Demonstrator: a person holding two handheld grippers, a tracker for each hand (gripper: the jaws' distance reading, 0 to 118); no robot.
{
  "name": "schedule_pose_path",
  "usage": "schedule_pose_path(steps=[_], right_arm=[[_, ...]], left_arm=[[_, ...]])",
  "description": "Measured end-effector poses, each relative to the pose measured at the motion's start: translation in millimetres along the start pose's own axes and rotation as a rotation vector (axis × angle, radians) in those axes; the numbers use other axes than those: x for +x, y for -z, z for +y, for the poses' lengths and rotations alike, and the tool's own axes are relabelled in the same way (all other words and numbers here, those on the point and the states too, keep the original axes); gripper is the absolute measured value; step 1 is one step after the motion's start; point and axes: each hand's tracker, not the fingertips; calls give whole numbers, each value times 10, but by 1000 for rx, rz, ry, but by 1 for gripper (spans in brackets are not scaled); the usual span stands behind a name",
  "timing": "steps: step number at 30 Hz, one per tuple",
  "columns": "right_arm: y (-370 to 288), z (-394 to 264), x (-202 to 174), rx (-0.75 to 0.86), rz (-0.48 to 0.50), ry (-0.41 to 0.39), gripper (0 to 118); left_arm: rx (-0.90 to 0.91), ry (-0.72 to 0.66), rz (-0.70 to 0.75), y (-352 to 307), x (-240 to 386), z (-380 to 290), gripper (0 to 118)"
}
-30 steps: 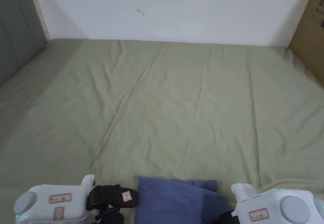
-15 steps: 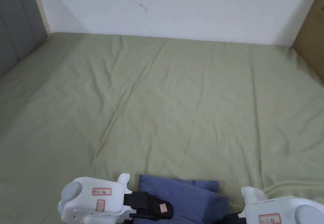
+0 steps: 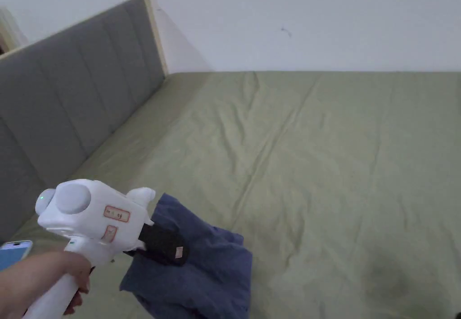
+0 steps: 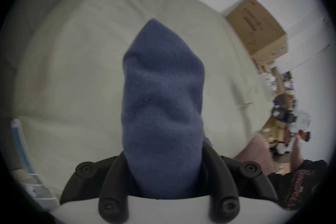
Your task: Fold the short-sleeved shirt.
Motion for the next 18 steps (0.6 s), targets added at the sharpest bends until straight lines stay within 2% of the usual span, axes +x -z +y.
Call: schedule_pose_path(steps=[4, 8, 9, 11, 12, 14, 18], right_arm=[[-103, -17, 67, 11, -58, -23, 0], [-142, -64, 195, 5, -93, 20, 0], [-150, -81, 223, 5, -93, 38, 0], [-170, -107, 252, 4, -91, 64, 0], [-177, -110, 286, 5, -89, 74, 0], [-197, -121, 290, 7, -83, 80, 0], [-214, -101, 267, 13, -89, 58, 0]], left_arm=[[-73, 14, 260, -279, -511, 112, 26], [-86, 2, 415, -363, -756, 149, 27], [-81, -10, 402, -352, -791, 144, 44], [-54, -54, 381, -374, -807, 100, 102], [-58, -64, 379, -374, -828, 86, 117], [-58, -52, 388, -421, -827, 61, 112], [-22, 31, 473, -608, -707, 52, 111]])
